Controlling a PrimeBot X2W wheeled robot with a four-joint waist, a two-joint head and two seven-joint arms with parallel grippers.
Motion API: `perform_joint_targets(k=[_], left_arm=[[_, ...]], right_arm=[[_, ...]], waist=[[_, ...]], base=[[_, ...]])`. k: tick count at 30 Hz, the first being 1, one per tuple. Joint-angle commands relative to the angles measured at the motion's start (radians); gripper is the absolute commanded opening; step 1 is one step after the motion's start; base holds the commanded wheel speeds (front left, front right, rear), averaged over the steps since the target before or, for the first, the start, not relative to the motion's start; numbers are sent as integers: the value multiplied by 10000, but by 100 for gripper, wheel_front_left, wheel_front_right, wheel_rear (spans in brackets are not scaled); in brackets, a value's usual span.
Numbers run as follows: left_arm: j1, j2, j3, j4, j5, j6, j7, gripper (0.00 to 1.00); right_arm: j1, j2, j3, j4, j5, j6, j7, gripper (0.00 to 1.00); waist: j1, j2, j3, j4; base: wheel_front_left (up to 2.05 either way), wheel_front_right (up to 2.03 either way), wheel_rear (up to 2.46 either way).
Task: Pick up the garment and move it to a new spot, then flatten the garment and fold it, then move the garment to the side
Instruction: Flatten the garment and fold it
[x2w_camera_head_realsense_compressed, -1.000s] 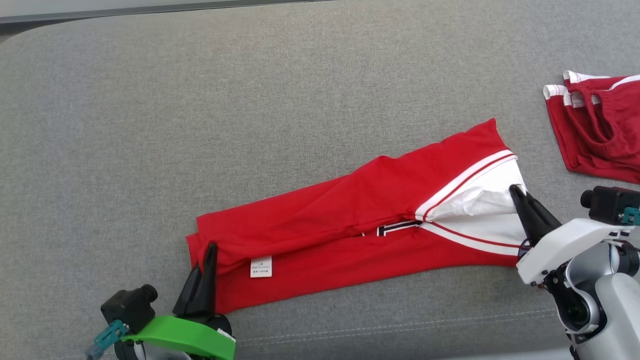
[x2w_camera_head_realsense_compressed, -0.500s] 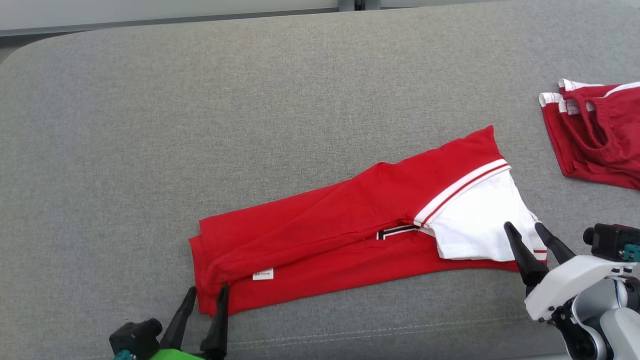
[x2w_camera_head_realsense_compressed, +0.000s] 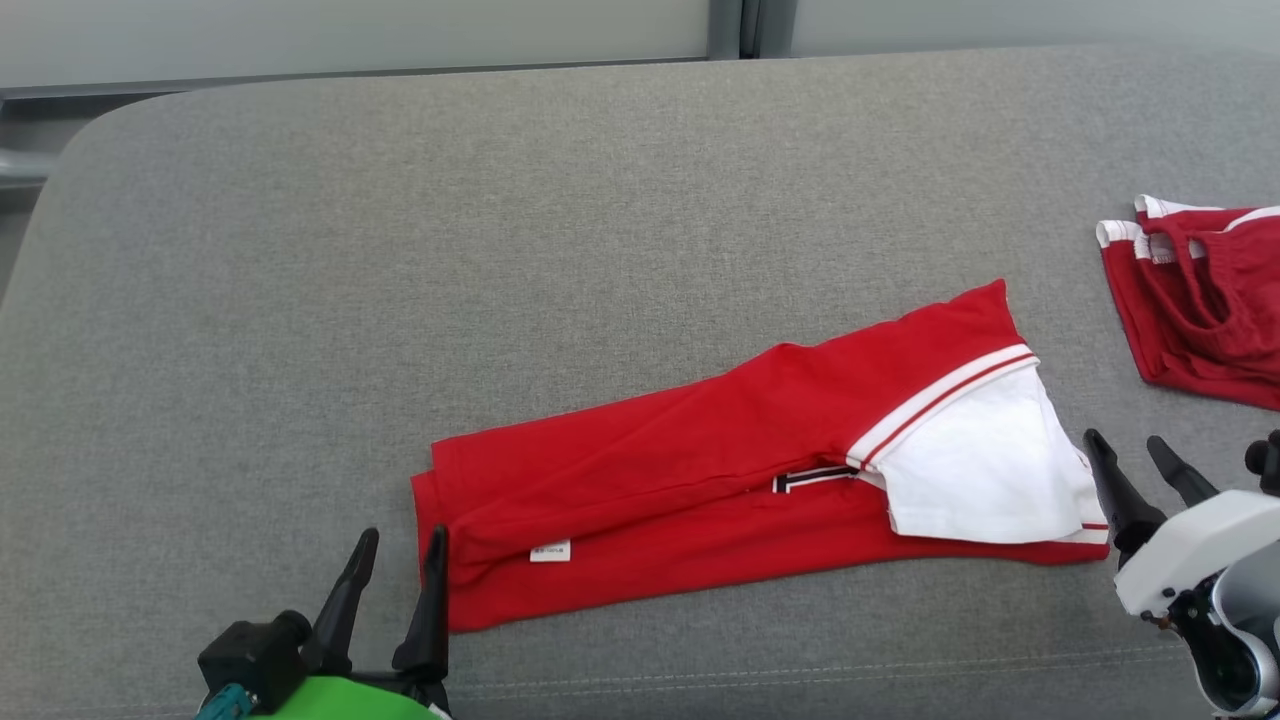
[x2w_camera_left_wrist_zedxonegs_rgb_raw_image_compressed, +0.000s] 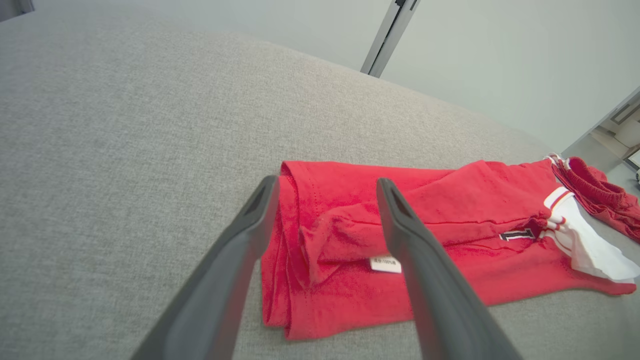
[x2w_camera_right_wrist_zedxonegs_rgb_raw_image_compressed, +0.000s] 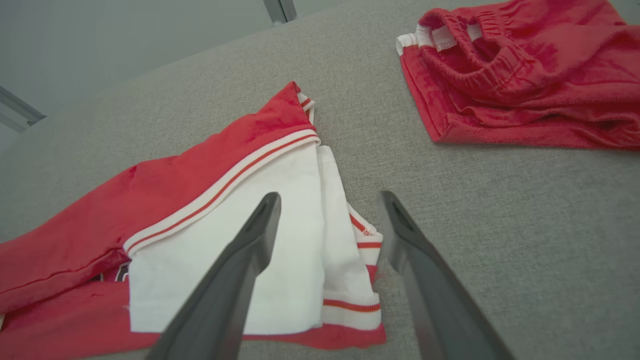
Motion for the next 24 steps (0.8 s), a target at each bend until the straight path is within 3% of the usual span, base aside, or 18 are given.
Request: perform_joint_targets(k=[1,6,13,19,24], left_arm=[[-279,35,-7,-300,173,135,-11,100],[-473,21,-4,-804,249,363,147,100],[-410,82,-86,-1321,302,546,351,100],[-232,105,-78,-1504,201,626,393,100],[-161,124,-76,-1546,137,689,384,100]], right_arm=[[-411,0,-61,243,-162,-2,345,100],[-1131,42,-20,1045,-305,-2,1033,100],[-2244,-30,-200,3116,-547,-2,1698,100],[-2762,-74,-370,4495,-241,-2,2022,100],[-2866,-2,-122,4949,256,-2,2214,100]], waist=[[1,0,-200,240],[1,0,-287,494],[1,0,-242,1132],[1,0,-221,1648],[1,0,-308,1900]], base=[[0,0,0],[0,0,0],[0,0,0],[0,0,0],[0,0,0]])
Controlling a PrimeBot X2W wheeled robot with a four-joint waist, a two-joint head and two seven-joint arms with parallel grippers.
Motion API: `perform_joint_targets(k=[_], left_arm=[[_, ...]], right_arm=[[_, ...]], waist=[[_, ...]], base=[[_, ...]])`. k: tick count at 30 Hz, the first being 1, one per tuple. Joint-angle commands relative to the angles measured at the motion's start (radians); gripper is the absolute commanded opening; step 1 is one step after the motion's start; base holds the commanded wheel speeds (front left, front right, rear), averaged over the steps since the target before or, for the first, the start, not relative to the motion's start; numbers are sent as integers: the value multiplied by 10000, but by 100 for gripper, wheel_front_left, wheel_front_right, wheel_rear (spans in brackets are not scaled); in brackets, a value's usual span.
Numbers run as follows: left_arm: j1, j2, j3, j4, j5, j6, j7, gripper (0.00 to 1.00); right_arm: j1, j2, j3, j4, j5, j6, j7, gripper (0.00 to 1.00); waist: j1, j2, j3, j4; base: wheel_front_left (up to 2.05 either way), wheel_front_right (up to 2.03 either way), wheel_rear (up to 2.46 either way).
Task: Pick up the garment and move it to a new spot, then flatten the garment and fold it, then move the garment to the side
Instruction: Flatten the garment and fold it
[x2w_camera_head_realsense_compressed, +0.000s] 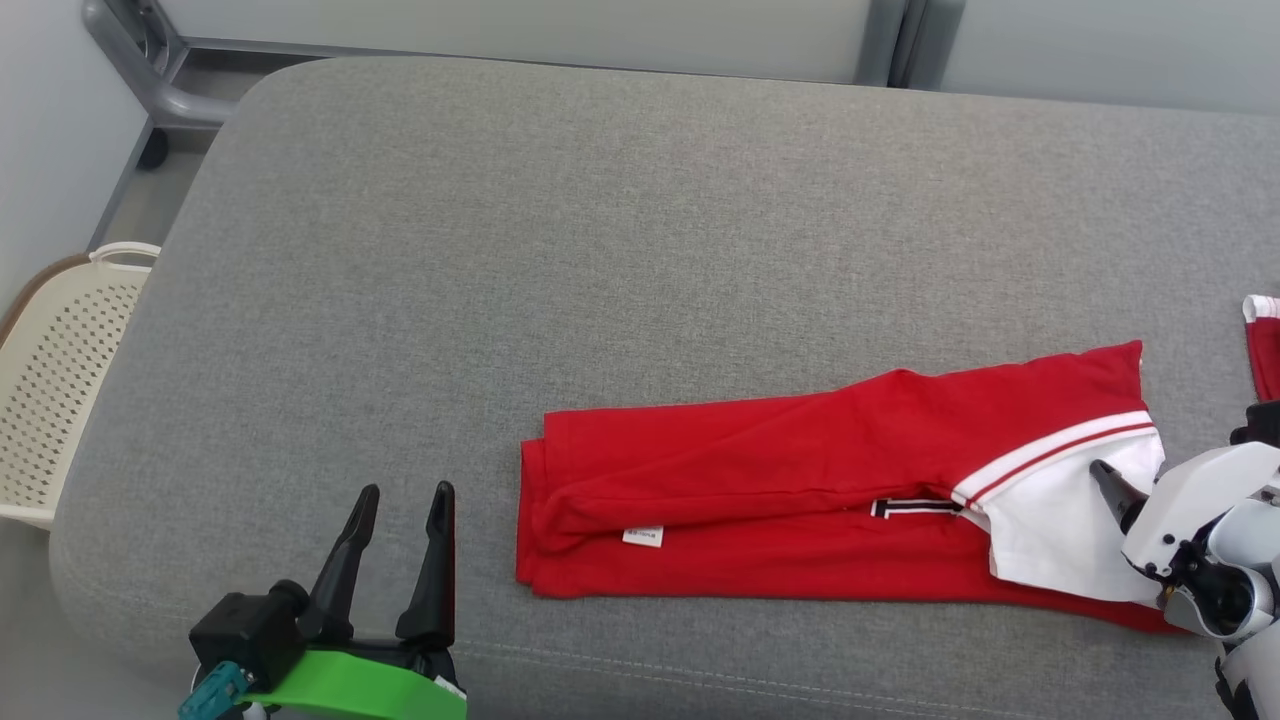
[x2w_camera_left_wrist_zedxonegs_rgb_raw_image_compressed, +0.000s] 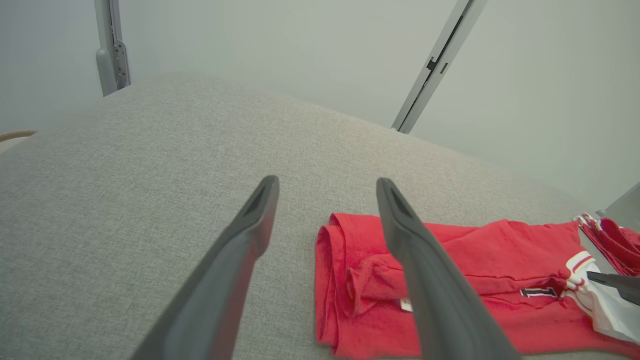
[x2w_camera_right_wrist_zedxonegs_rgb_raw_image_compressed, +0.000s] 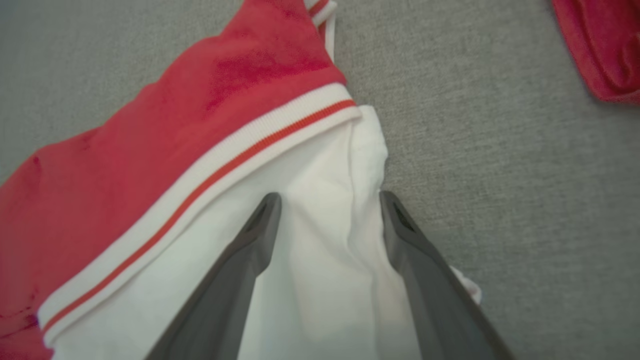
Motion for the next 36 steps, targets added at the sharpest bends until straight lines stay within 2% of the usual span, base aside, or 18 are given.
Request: perform_joint_targets(k=[1,5,6,7,9,11,17,24,31,36], left_arm=[[106,72,24,-28,-94,66,-12,100],[195,98,30,-49,-126,75,-5,100],[205,106,30,-62,-136,83,-1,100],[214,121,21,-85,-133,90,4,100],[199,136,17,-145,-93,129,8,100],[165,179,10,-224,-37,158,9,100],[157,284,10,-431,38,249,67,100],[247,326,34,-625,20,342,91,100],[288,311,45,-771,-24,421,43,100],[335,268,55,-789,-73,462,-4,100]], right_arm=[[2,45,186,120,168,-2,150,100],[83,135,620,240,351,0,301,100],[79,149,746,245,332,0,297,82],[64,150,884,276,272,0,277,49],[-33,139,1112,348,135,0,126,29],[-204,155,1180,489,-12,0,-135,1],[-728,66,1030,1082,-248,-7,-747,0],[-1248,-362,746,1222,-49,-10,-1037,0],[-1426,-1266,442,674,3,-8,-902,0],[-1385,-1439,276,38,47,-8,-696,0]], waist=[[0,0,-85,140],[0,0,-181,161],[0,0,-202,152],[0,0,-218,139],[0,0,-240,99],[0,0,-271,43],[0,0,-384,-217],[0,0,-450,-680],[0,0,-473,-1211],[0,0,-483,-1564]], base=[[0,0,0],[0,0,0],[0,0,0],[0,0,0],[0,0,0],[0,0,0],[0,0,0],[0,0,0],[0,0,0],[0,0,0]])
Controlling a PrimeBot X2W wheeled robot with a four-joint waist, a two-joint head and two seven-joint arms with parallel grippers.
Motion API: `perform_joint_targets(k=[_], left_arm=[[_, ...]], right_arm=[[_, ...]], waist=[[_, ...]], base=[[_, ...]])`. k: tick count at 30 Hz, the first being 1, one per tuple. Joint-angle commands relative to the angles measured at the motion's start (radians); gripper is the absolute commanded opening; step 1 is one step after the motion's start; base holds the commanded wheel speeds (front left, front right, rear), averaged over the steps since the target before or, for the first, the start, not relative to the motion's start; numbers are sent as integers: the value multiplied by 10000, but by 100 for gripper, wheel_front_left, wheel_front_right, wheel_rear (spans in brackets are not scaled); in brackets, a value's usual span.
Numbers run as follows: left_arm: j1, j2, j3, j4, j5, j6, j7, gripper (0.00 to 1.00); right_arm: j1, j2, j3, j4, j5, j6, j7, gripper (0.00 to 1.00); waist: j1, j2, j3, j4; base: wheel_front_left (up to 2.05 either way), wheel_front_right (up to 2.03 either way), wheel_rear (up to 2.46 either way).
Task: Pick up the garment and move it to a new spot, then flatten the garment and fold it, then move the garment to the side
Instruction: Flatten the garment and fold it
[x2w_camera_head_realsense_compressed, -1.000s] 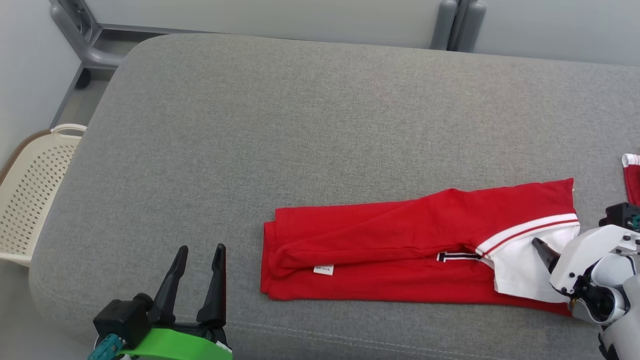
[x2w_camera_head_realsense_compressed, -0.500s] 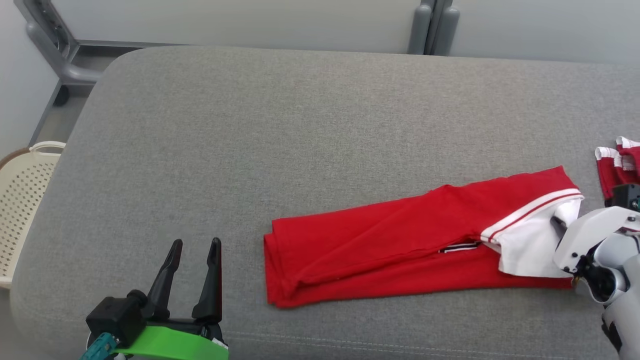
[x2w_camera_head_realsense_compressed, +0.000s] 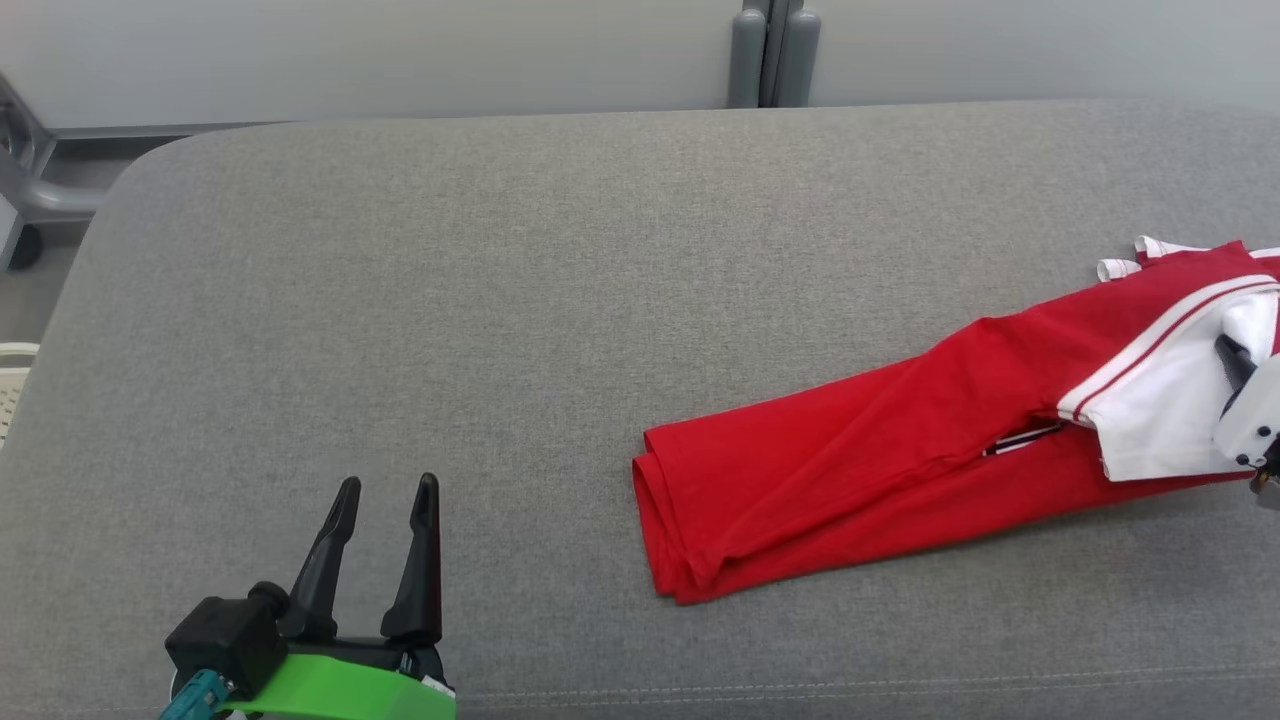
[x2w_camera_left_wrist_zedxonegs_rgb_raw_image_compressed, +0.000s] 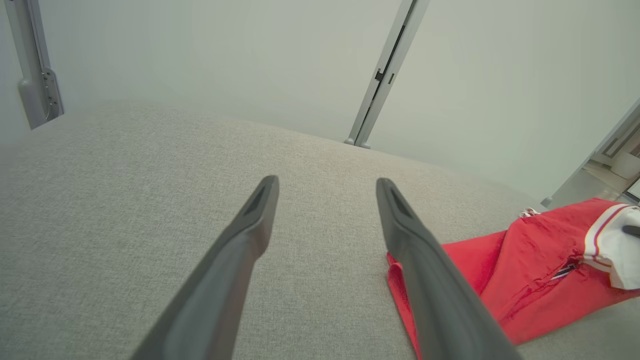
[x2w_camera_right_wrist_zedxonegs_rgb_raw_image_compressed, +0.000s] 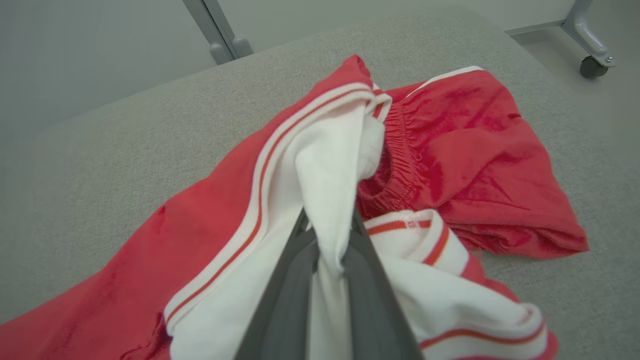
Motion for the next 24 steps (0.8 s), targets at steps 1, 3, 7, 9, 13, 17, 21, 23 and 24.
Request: perform_joint_targets(k=[1,3,7,9,13,17,21,23,24], left_arm=[[115,12,45,-4,-74,43,-52,100],[98,-3,59,11,-77,42,-74,100],[63,-54,36,71,-111,12,-133,100],[52,-80,31,99,-130,3,-162,100],[6,-129,2,123,-143,-19,-196,100],[-38,-156,-8,125,-141,-88,-231,100],[-95,-164,8,114,-163,-102,-260,100],[-142,-166,-15,130,-160,-120,-266,100],[-172,-173,-26,143,-156,-132,-272,100]], right_arm=[[-4,7,9,-200,29,-16,46,0],[57,140,124,-676,90,-16,181,0],[414,351,655,-2287,185,-13,698,0],[626,433,905,-3045,174,-11,948,0],[1096,632,1349,-4489,88,-10,1376,0],[1513,1058,1821,-5605,-43,-8,1731,0],[1770,1634,2408,-6049,-182,-10,1907,0],[1739,1911,2674,-5949,-301,-10,1862,0],[1730,2053,2815,-5844,-387,-10,1817,0]], waist=[[0,-1,-24,-200],[0,-1,-47,-329],[0,-1,-146,-567],[0,-1,-189,-616],[0,-1,-238,-629],[0,-1,-238,-499],[0,-1,-196,-305],[0,-1,-174,-182],[0,-1,-163,-111]], base=[[0,0,0],[0,0,0],[0,0,0],[0,0,0],[0,0,0],[0,0,0],[0,0,0],[0,0,0],[0,0,0]])
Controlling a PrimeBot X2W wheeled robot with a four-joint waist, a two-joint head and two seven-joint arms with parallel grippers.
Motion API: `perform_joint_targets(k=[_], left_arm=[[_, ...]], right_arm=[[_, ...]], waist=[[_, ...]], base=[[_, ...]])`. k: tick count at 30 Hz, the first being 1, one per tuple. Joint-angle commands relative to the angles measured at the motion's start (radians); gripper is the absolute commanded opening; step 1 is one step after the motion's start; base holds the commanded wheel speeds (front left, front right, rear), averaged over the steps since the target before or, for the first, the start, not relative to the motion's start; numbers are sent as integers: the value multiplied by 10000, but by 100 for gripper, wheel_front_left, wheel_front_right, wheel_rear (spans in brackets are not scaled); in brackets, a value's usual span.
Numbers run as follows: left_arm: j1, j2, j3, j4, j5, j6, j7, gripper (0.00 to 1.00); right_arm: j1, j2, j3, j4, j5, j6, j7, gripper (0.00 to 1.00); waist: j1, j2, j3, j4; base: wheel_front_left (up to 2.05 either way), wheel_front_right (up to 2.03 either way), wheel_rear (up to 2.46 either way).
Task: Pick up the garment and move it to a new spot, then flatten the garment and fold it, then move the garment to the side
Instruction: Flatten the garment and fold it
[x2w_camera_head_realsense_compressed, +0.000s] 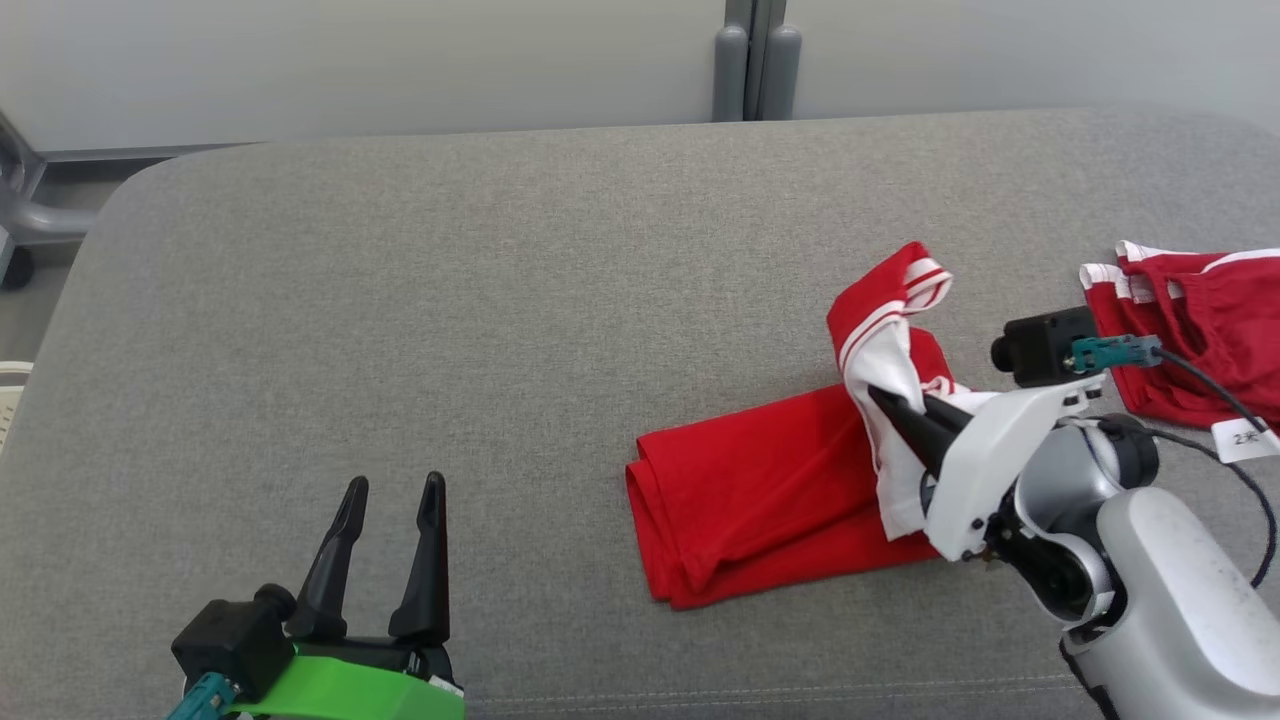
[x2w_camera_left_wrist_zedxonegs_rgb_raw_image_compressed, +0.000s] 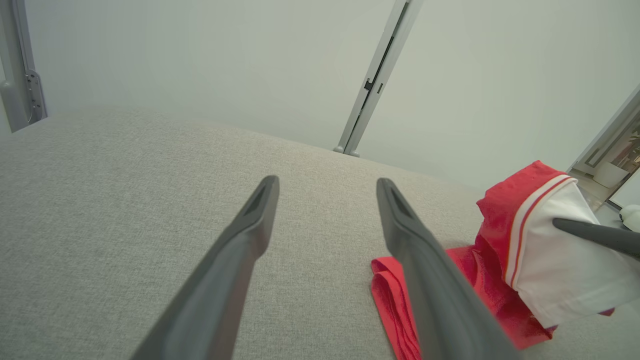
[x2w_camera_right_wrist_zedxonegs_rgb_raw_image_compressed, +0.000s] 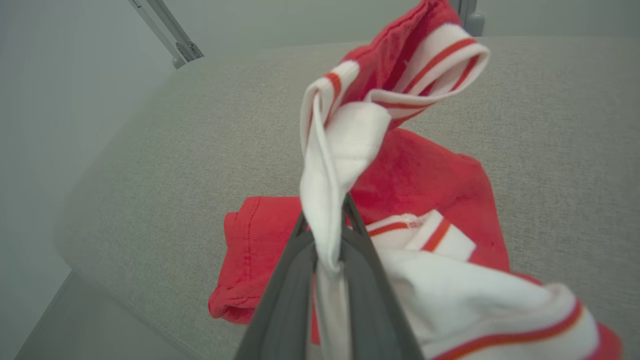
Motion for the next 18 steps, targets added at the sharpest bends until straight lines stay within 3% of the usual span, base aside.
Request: perform_joint_targets(k=[1,11,18], left_arm=[[-174,-38,6,28,-23,-54,-53,100],[-317,-151,-130,185,-41,-161,-106,100],[-323,-253,-156,353,-56,-225,-140,100]], right_arm=[[39,169,117,173,-91,-2,-93,0],[-446,1298,1125,2097,-530,0,-690,0],[-904,1548,1735,3486,-809,0,-1043,0]], waist=[[0,0,39,189],[0,0,106,855],[0,0,48,1226]], base=[[0,0,0],[0,0,0],[0,0,0]])
